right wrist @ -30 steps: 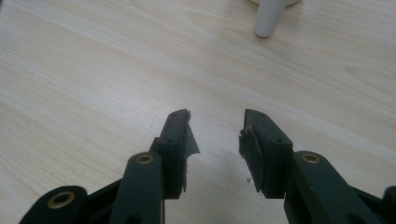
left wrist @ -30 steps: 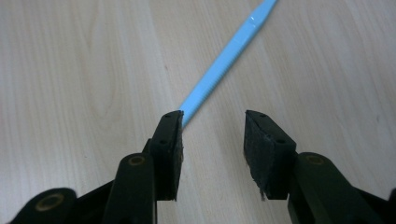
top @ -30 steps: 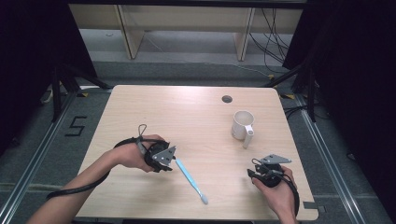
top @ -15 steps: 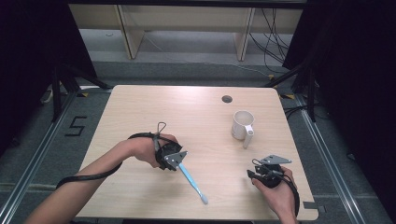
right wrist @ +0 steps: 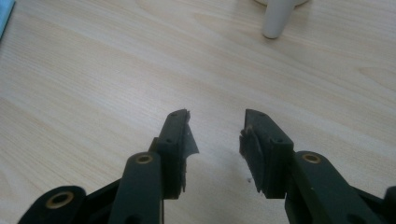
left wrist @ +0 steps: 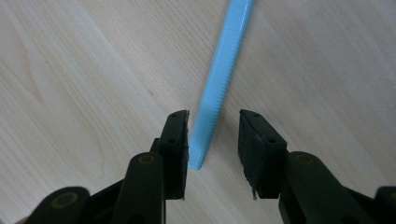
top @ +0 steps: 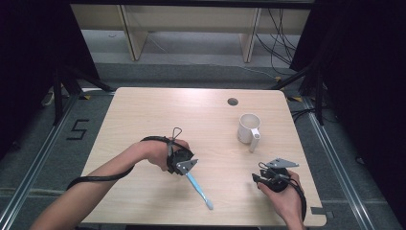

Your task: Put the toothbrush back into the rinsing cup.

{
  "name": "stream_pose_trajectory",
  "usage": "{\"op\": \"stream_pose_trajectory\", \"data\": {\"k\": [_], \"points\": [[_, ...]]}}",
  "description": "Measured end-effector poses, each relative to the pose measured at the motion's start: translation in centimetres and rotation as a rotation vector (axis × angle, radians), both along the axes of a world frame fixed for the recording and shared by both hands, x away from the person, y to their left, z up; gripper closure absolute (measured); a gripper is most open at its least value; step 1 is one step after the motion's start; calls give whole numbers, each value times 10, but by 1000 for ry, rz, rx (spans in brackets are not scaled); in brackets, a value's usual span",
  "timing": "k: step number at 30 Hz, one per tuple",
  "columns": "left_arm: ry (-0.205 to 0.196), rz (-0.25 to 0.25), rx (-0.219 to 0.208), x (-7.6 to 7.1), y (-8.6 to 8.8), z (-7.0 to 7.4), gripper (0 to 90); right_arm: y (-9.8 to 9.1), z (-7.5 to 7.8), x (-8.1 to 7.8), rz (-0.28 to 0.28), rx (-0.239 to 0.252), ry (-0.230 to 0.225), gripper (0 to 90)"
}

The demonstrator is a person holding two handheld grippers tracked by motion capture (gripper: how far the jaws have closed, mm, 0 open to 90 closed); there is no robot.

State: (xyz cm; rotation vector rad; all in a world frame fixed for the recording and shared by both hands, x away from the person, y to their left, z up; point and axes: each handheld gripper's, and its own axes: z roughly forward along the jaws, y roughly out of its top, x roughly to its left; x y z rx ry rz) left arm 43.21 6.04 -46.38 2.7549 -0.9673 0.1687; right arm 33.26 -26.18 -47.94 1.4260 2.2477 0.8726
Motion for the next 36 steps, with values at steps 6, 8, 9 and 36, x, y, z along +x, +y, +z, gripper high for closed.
{"op": "stream_pose_trajectory", "data": {"k": [6, 8, 9, 36], "points": [[-17, -27, 41, 1, -10, -2, 637, 1, 0, 0, -1, 7, -1, 612], [-15, -32, 50, 2, -12, -1, 638, 1, 0, 0, 1, 8, -2, 612], [-18, -36, 57, 2, -13, -2, 638, 1, 0, -1, 0, 9, -2, 612], [28, -42, 118, 4, -20, -12, 708, 0, 3, -1, -1, 36, -10, 612]]}}
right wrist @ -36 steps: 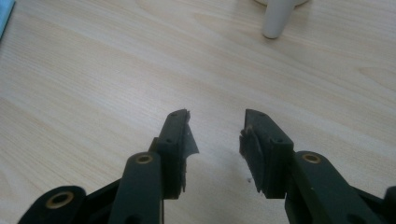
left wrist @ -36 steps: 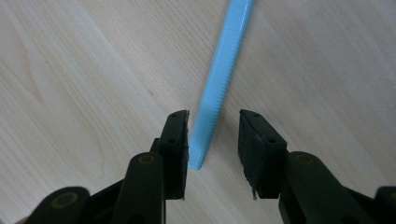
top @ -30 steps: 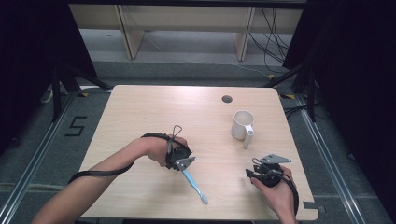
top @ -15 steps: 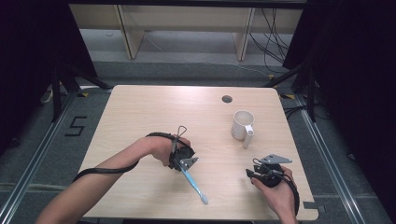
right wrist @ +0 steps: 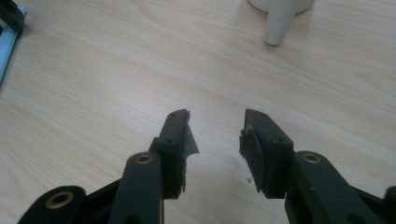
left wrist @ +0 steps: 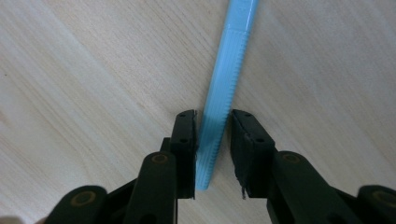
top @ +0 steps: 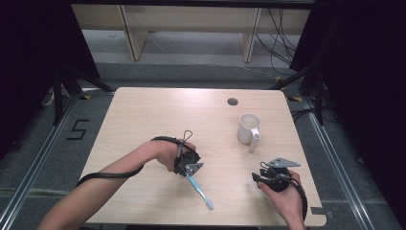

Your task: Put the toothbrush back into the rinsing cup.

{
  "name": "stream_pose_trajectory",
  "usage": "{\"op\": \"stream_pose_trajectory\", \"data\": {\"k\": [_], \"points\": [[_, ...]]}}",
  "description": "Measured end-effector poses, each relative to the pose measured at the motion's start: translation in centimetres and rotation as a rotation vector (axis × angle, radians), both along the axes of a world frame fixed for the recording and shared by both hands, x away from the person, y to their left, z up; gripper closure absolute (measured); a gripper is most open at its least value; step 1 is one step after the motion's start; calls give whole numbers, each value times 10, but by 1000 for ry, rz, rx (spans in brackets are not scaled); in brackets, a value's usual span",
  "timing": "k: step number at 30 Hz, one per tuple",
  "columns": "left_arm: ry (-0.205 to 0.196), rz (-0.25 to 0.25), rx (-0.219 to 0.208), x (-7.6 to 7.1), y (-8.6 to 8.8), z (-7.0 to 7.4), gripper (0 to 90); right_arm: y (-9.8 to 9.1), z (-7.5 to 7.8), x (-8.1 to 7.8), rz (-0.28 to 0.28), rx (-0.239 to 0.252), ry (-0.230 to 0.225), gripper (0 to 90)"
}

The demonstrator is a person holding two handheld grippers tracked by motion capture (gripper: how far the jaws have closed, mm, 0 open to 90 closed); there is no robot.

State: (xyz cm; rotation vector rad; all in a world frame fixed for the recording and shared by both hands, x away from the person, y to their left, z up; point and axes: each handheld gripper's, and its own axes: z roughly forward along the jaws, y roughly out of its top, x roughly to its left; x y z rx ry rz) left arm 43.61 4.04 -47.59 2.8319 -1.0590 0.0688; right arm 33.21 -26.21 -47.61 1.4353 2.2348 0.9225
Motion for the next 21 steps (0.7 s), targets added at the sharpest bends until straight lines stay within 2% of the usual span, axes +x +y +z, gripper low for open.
{"op": "stream_pose_trajectory", "data": {"k": [2, 3, 7, 10, 21], "points": [[6, 2, 8, -1, 0, 0, 730, -1, 0, 1, 5, -5, -11, 612], [9, 4, 12, -1, 0, 0, 736, -2, 1, -1, 1, -7, 3, 612], [16, 14, 32, -2, -1, 0, 755, -1, 0, -1, -10, 4, 3, 612], [25, 60, 39, -3, -1, -1, 768, -1, 0, -1, -11, 7, 10, 612], [33, 115, 65, -5, -1, 0, 781, -1, -1, -1, -7, 8, 5, 612]]}}
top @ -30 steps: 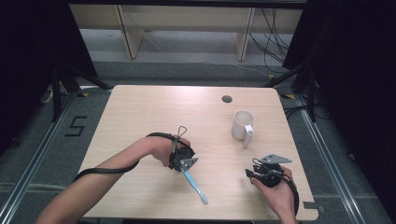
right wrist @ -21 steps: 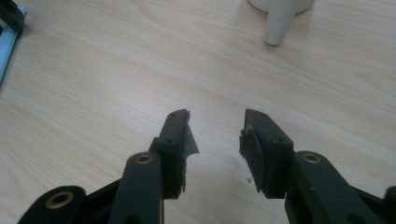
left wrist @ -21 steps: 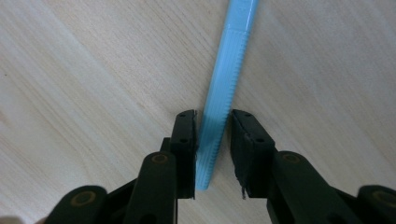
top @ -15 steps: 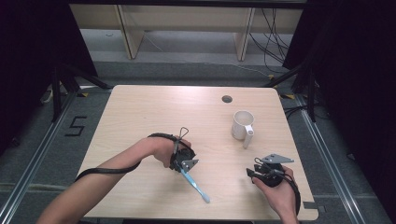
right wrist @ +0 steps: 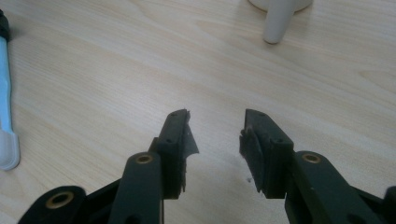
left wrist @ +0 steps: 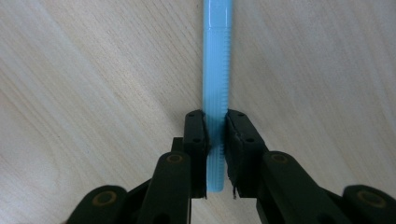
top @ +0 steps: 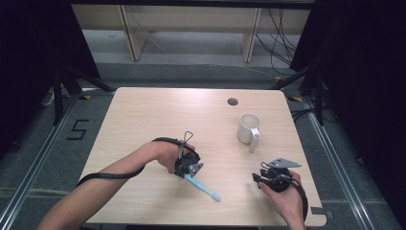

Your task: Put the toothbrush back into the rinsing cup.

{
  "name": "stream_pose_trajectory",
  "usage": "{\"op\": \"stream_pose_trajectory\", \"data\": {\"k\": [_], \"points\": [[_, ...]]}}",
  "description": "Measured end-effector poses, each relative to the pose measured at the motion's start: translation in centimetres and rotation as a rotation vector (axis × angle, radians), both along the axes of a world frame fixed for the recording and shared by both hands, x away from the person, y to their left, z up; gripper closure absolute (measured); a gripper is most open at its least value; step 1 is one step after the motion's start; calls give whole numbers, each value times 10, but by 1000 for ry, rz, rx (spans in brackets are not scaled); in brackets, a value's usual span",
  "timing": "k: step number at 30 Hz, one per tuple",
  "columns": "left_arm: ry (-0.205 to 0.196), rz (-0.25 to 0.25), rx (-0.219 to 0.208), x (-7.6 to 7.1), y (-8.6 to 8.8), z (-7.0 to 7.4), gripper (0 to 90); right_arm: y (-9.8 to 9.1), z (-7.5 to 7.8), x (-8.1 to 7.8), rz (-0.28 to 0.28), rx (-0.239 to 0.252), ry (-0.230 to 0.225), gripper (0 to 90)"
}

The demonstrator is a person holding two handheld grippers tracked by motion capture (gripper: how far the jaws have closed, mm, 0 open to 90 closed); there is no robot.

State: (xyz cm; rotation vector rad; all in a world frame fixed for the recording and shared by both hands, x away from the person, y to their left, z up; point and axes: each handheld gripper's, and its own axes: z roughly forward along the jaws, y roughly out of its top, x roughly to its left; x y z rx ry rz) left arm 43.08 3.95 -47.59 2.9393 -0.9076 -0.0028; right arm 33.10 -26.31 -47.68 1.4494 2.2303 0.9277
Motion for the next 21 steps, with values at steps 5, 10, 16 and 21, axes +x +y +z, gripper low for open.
{"op": "stream_pose_trajectory", "data": {"k": [5, 10, 16, 21], "points": [[6, 22, 4, 0, 0, 0, 782, 0, -1, 1, 10, -8, -12, 612], [8, 35, 4, 0, 0, 0, 783, -1, -1, 1, 14, -11, -11, 612], [15, 55, 2, -1, 2, 0, 784, 0, -3, 0, 8, -3, -13, 612], [23, 64, -1, -1, 2, 1, 784, 1, -2, 0, 5, 4, -6, 612]]}}
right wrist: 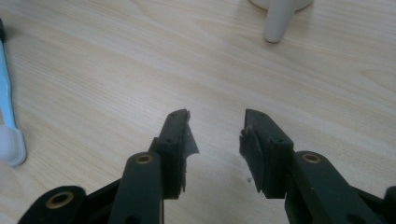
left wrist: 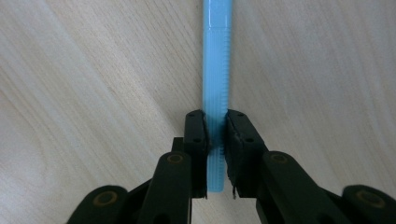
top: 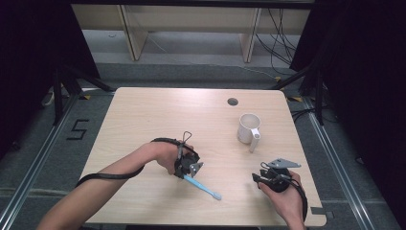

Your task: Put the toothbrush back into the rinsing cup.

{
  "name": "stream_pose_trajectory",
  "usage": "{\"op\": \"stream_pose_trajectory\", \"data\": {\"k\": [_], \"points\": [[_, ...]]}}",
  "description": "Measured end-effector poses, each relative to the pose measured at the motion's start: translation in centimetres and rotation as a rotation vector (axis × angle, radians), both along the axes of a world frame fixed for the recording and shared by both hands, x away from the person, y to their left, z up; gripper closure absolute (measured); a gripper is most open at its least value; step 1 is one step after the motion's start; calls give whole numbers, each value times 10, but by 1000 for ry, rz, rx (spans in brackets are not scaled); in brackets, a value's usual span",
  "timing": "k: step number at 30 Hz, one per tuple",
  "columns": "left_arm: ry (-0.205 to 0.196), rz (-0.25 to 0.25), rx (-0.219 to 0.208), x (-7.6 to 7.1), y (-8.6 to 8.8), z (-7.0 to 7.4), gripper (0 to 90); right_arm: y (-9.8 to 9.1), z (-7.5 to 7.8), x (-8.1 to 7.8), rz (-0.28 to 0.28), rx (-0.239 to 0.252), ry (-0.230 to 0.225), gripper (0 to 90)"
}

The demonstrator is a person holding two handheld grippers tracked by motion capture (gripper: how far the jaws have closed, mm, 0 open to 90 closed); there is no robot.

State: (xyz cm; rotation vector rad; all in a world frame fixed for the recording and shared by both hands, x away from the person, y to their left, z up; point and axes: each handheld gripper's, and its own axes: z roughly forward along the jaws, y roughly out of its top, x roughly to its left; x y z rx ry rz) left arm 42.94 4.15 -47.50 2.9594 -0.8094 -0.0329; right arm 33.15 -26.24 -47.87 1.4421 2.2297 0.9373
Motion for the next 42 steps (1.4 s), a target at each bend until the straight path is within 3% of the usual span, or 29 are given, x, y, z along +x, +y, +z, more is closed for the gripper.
{"op": "stream_pose_trajectory", "data": {"k": [8, 9, 10, 11, 14, 15, 17, 18, 25, 28, 29, 31, 32, 33, 34, 35, 36, 37, 40, 42], "points": [[27, 35, -31, -1, 4, 3, 785, 1, 1, -1, -12, 3, 13, 612], [27, 35, -38, -1, 5, 4, 785, 0, 1, 0, 1, -14, -5, 612], [27, 37, -46, -1, 5, 5, 785, 1, 2, -1, -16, 5, 15, 612], [27, 39, -56, -1, 6, 6, 785, 0, 1, 0, -8, 1, -14, 613], [34, 51, -83, -1, 9, 9, 785, 0, 2, 0, -8, -9, -19, 612], [35, 56, -99, -1, 10, 10, 785, 2, 2, -1, -25, 27, 4, 612], [41, 66, -122, -1, 12, 13, 785, 1, 3, -1, -25, 16, 6, 612], [46, 71, -134, -1, 13, 15, 785, 0, 2, 0, -10, 8, -20, 613], [73, 117, -244, -1, 25, 25, 785, -2, 1, 2, 8, -1, -59, 611], [86, 139, -303, -1, 30, 29, 785, -1, 3, 0, -19, 10, -41, 610], [92, 150, -323, -1, 31, 30, 785, -1, 2, 1, -10, 2, -57, 610], [99, 163, -367, -1, 34, 31, 785, 2, 2, -1, -31, 32, -31, 608], [107, 173, -386, -1, 36, 31, 785, 2, 2, -1, -31, 32, -31, 608], [117, 191, -424, 0, 39, 32, 785, 0, 2, 1, 2, 3, -62, 607], [117, 191, -424, 0, 39, 32, 785, 0, 2, 1, 2, 3, -62, 607], [125, 206, -460, 0, 42, 33, 785, 2, 1, -1, -16, 19, -42, 607], [125, 206, -460, 0, 42, 33, 785, 2, 1, -1, -16, 19, -42, 607], [131, 221, -490, 0, 45, 32, 785, 4, -1, 0, -14, 39, -55, 605], [137, 233, -518, -1, 48, 32, 785, 4, 0, -2, -17, 25, -37, 603], [139, 248, -548, -1, 51, 30, 785, 3, -1, 0, -8, 23, -59, 602]]}}
